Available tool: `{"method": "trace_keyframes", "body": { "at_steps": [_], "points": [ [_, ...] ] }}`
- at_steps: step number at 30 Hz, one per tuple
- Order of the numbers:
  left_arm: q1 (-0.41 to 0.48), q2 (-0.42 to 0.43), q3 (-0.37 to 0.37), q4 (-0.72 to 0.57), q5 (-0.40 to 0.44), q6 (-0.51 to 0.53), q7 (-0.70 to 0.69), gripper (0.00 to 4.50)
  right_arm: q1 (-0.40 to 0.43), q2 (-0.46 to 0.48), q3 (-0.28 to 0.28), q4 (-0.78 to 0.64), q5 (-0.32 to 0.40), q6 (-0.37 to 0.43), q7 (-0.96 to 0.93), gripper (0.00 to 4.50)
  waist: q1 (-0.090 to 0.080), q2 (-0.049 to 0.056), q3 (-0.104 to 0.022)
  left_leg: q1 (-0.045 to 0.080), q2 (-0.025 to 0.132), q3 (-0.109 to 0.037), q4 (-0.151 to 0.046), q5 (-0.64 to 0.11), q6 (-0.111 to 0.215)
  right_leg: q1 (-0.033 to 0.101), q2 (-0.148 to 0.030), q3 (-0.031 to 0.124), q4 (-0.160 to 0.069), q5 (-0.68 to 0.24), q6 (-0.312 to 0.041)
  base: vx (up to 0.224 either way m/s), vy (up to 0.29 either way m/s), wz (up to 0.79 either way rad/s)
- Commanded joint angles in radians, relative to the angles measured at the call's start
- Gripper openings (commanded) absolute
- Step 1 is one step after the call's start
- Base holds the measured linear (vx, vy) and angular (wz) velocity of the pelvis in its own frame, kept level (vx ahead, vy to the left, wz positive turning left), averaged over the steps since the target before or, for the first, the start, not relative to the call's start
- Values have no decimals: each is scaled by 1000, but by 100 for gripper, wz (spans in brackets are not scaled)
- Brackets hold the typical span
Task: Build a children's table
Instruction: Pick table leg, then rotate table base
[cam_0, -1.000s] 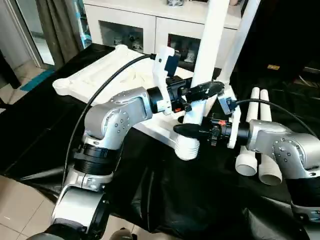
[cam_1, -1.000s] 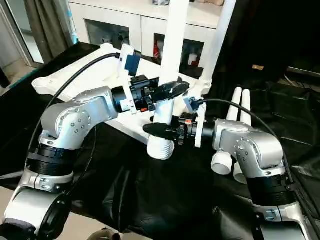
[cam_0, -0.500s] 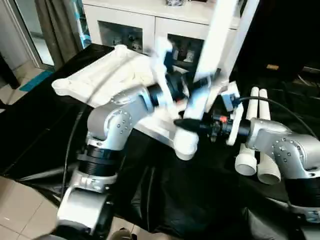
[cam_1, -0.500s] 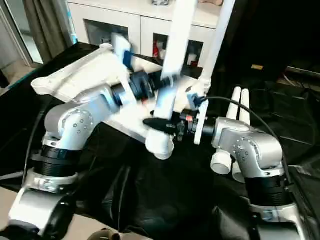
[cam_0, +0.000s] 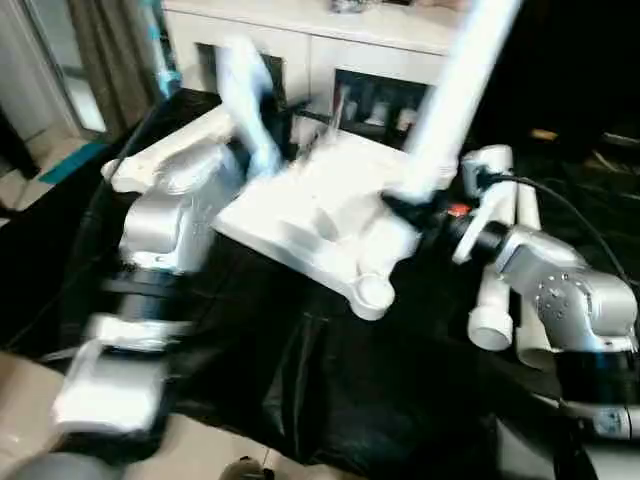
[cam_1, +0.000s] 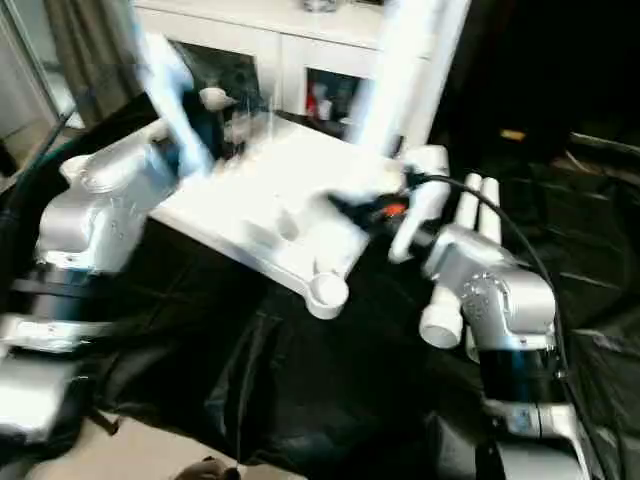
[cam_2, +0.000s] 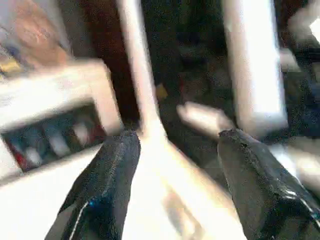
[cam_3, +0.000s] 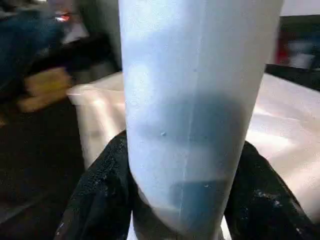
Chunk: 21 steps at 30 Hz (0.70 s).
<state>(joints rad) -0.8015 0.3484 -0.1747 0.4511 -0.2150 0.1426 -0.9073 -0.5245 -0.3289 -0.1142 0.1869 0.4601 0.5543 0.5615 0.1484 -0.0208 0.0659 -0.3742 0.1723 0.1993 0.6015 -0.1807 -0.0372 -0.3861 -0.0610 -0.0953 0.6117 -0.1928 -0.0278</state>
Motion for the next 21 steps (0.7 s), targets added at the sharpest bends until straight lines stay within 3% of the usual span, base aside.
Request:
{"method": "trace_keyframes", "body": {
  "at_steps": [1,2,3,6,7,8,9,10,11,12,13,14,15,16,17,18,21],
  "points": [
    [-6,17,-93,50,88,-89,-74,289,-3,-17,-23,-13,-13,-34,-10,188,-6,3,-86,22,69,-37,-66,-75,-19,49,-109,70,-54,-63,-142,0,0,0],
    [-19,38,-157,127,170,-183,-82,289,6,-18,-16,-21,-21,-36,-10,188,-5,11,-87,23,69,-37,-66,-75,-17,49,-109,70,-51,-53,-144,0,0,0],
    [-31,51,-201,181,226,-248,-84,289,12,-18,-11,-25,-26,-39,-11,188,-7,6,-85,21,65,-38,-66,-78,-2,50,-105,70,-59,-51,-134,0,0,0],
    [-70,41,-252,327,307,-371,-92,289,30,-14,4,-31,-45,-53,-17,188,-9,5,-86,20,68,-39,-67,-96,-9,56,-114,71,-56,-68,-128,0,0,0],
    [-91,30,-276,384,344,-417,-76,289,47,-15,10,-47,-50,-54,-18,188,-10,22,-87,22,69,-40,-66,-108,-16,53,-113,69,-59,-75,-139,0,0,0],
    [-104,23,-295,417,373,-449,-57,289,60,-16,12,-62,-50,-50,-19,188,-9,21,-87,25,71,-41,-66,-126,-19,53,-113,70,-62,-78,-146,0,0,0],
    [-111,19,-302,437,386,-465,-47,289,70,-15,12,-75,-48,-46,-20,188,-10,24,-86,24,70,-41,-66,-131,-18,53,-111,69,-63,-76,-149,0,0,0],
    [-111,19,-302,437,386,-465,-47,289,70,-15,12,-75,-48,-46,-20,188,-10,19,-87,25,73,-42,-66,-140,-18,55,-115,69,-59,-63,-163,0,0,0],
    [-123,10,-313,474,402,-487,-38,289,87,-15,11,-96,-43,-40,-23,188,-7,32,-88,25,74,-43,-65,-144,-18,54,-118,69,-58,-65,-177,0,0,0],
    [-123,10,-313,474,402,-487,-38,289,87,-15,11,-96,-43,-40,-23,188,-9,28,-86,27,75,-41,-66,-150,-16,52,-115,69,-62,-69,-180,0,0,0],
    [-132,5,-323,501,412,-495,-36,289,99,-18,11,-112,-41,-34,-27,188,-10,30,-86,23,72,-42,-65,-148,-13,57,-114,69,-59,-65,-188,0,0,0],
    [-155,-5,-341,567,441,-517,-11,289,122,-21,7,-141,-40,-22,-31,188,-8,44,-86,24,70,-42,-63,-150,-10,54,-112,69,-63,-66,-183,0,0,0],
    [-168,-11,-351,605,459,-530,6,289,134,-23,5,-156,-40,-17,-33,188,-11,30,-85,22,68,-41,-63,-154,-2,59,-110,70,-65,-65,-178,0,0,0],
    [-180,-21,-347,640,468,-529,18,289,143,-23,-1,-165,-41,-14,-39,188,-9,31,-88,20,69,-43,-63,-141,5,62,-116,69,-61,-62,-180,0,0,0],
    [-188,-29,-345,665,478,-530,34,289,151,-24,-6,-173,-40,-12,-43,188,-9,49,-86,23,67,-41,-60,-152,9,55,-113,68,-71,-90,-180,0,0,0],
    [-193,-34,-343,682,481,-533,35,289,157,-24,-8,-178,-40,-11,-45,188,-11,43,-85,23,67,-41,-61,-163,9,57,-112,68,-74,-109,-180,0,0,0],
    [-206,-54,-330,734,483,-534,31,289,175,-25,-15,-196,-36,-6,-54,188,-9,47,-82,23,62,-41,-61,-182,13,62,-113,66,-86,-216,-162,0,0,0]
  ]
}}
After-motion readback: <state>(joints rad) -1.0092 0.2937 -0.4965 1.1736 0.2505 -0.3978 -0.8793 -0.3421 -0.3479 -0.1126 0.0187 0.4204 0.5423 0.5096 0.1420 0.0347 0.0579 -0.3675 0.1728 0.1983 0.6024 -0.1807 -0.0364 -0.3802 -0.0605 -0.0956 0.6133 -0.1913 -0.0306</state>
